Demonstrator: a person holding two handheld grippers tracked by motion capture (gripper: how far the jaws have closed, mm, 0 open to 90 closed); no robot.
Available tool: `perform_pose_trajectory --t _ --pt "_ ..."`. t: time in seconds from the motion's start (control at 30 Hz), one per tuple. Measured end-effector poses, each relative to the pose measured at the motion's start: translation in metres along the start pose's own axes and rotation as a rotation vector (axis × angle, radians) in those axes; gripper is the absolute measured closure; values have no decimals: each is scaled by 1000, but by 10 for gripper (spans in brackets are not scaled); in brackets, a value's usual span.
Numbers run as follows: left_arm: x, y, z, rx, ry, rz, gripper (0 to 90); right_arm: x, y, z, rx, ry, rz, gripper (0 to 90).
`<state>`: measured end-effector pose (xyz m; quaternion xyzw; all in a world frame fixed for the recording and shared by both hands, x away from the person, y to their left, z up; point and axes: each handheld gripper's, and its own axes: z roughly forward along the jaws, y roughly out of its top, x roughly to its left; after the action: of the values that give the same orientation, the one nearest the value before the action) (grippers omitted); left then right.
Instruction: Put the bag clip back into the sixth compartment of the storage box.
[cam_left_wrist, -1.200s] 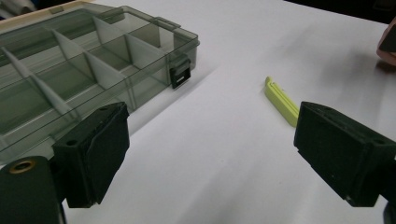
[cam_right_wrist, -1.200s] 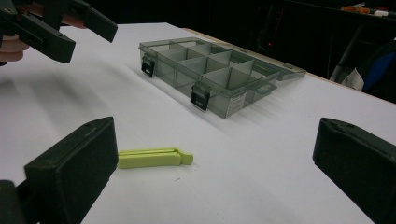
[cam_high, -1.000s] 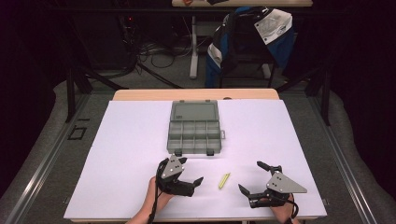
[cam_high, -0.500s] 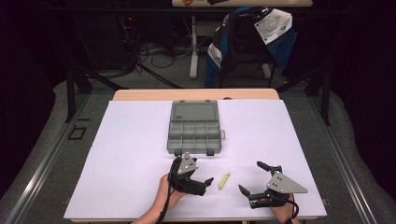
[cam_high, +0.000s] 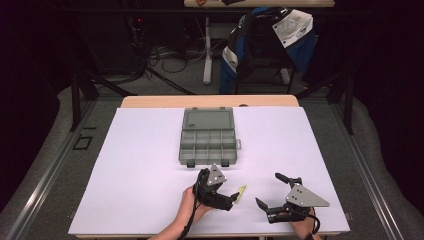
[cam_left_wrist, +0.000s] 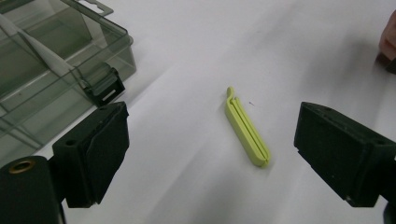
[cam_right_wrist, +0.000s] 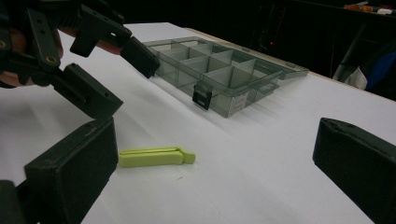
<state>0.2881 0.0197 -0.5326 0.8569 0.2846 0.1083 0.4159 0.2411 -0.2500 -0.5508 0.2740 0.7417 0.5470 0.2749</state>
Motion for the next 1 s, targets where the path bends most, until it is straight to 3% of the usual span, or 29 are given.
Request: perform_pose_trajectory --t 0.43,0.47,0.87,1.0 --pt "-15 2 21 57 39 41 131 0 0 1 1 3 1 0" --pt "-17 2 24 52 22 37 155 0 0 1 0 3 1 0" --pt "-21 -1 34 63 28 11 466 0 0 0 -2 5 1 0" --pt "-21 -2 36 58 25 -4 519 0 0 0 -4 6 5 0"
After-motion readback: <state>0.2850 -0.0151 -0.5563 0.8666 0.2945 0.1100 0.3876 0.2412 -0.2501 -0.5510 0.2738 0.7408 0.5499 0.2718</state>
